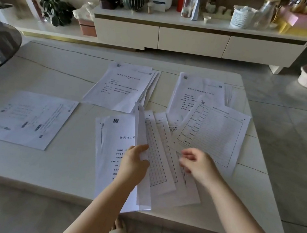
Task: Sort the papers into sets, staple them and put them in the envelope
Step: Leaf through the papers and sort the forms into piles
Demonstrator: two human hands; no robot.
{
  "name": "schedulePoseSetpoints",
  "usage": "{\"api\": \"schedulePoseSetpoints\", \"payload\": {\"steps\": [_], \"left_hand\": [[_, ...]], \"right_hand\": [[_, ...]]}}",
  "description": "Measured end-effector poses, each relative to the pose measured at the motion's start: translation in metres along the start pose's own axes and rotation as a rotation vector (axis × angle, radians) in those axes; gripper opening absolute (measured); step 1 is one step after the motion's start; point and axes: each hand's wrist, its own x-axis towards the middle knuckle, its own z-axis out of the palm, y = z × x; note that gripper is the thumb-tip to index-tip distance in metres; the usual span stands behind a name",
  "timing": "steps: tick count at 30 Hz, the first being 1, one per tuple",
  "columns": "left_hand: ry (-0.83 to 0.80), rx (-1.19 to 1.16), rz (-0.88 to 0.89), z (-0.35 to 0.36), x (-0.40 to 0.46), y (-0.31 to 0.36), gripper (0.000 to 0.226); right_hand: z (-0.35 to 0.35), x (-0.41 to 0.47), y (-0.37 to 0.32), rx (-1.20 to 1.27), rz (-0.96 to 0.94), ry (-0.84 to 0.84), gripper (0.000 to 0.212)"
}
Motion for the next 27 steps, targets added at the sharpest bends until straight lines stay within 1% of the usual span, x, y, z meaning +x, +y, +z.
{"api": "schedulePoseSetpoints", "payload": {"steps": [4,8,11,13,15,17,18,19,20,23,24,27], "left_hand": [[0.009,-0.028,-0.021,0.001,-0.001,-0.001,0.052],[0.005,-0.071,-0.028,-0.002,-0.001,-0.002,0.049],[0.05,-0.08,-0.002,-0.007,-0.004,0.001,0.046],[0.084,-0.085,0.003,-0.012,-0.008,0.005,0.055],[0.107,-0.101,-0.007,-0.015,-0.009,0.007,0.062],[0.12,-0.085,-0.003,-0.018,-0.009,0.005,0.057],[0.123,-0.064,0.003,-0.02,-0.008,0.004,0.053],[0.124,-0.046,0.006,-0.022,-0.008,0.003,0.051],[0.12,-0.037,0.007,-0.024,-0.008,0.002,0.052],[0.098,-0.03,0.014,-0.028,-0.009,0.001,0.055],[0.091,-0.025,0.022,-0.028,-0.009,-0.001,0.056],[0.06,-0.028,0.008,-0.026,-0.007,-0.007,0.063]], "right_hand": [[0.032,-0.003,-0.008,-0.115,0.013,-0.108,0.03],[0.039,-0.009,-0.019,-0.077,0.022,-0.179,0.026],[0.035,-0.017,-0.031,-0.014,-0.026,-0.2,0.028],[0.035,-0.027,-0.041,0.002,-0.093,-0.233,0.027],[0.04,-0.04,-0.05,-0.041,-0.143,-0.276,0.029],[0.043,-0.05,-0.056,-0.064,-0.159,-0.331,0.031],[0.044,-0.052,-0.055,-0.05,-0.159,-0.355,0.027],[0.042,-0.054,-0.053,-0.045,-0.153,-0.353,0.022],[0.038,-0.052,-0.048,-0.069,-0.141,-0.307,0.021],[0.02,-0.042,-0.03,-0.291,-0.059,-0.058,0.028],[0.015,-0.038,-0.024,-0.346,-0.006,-0.015,0.032],[0.012,-0.03,-0.015,-0.365,0.143,-0.024,0.043]]}}
